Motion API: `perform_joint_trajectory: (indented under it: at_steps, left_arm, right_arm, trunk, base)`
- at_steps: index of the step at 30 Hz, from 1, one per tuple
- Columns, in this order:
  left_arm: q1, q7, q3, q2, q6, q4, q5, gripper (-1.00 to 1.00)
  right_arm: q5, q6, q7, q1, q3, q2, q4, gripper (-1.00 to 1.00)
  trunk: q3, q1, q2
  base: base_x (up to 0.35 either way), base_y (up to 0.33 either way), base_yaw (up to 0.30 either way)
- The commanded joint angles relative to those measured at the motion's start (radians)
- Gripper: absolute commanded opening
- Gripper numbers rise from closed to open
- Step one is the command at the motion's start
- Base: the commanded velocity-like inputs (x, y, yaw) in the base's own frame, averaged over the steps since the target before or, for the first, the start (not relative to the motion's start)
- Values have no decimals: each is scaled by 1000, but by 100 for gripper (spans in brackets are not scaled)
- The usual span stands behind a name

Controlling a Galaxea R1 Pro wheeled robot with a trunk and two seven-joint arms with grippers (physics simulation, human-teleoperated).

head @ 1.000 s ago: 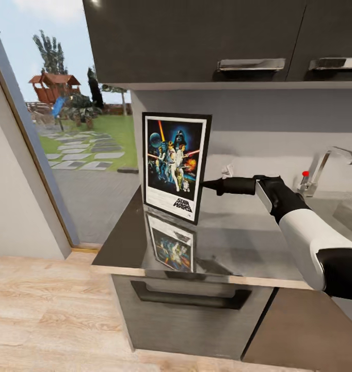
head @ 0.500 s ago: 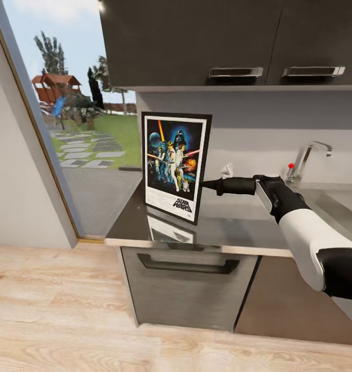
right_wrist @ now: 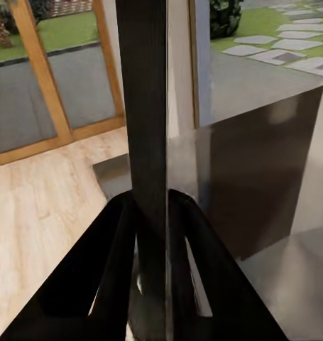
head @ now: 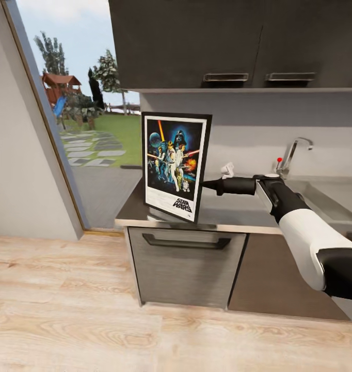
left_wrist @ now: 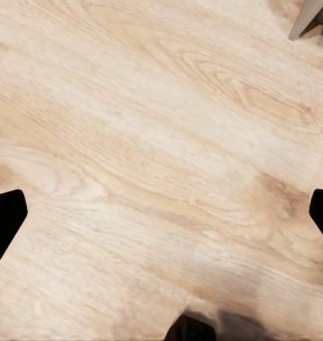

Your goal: Pick up the poster from the kitchen countertop and hang it on one of the wall nails in the kitchen.

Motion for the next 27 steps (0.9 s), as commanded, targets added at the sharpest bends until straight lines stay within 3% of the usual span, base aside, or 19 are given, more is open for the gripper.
perform_joint_trajectory:
  at_steps: [1,11,23,27]
  left_arm:
    - [0,-6,3,0,1,-1,0,100]
    - [0,-7,2,0,1,-1,0,100]
    - [0,-7,3,0,1,-1,0,100]
    - [0,-7,2,0,2,-1,-1,100]
  right_arm:
    - [-6,11,2,-1,4,-1,-1,-100]
    - [-8,11,6,-1,4,-1,-1,-100]
    - [-8,10,118,6,5,0,-2,-100]
    - [-8,0,214,17,5,1,-2,-100]
  trunk:
    - [-1,-1,-1]
    - [-1,-1,-1]
    - [-1,-1,-1]
    - [-1,-1,-1]
  base:
    - [-340,0,0]
    - [-341,0,0]
    - [-342,0,0]
    - [-297,0,0]
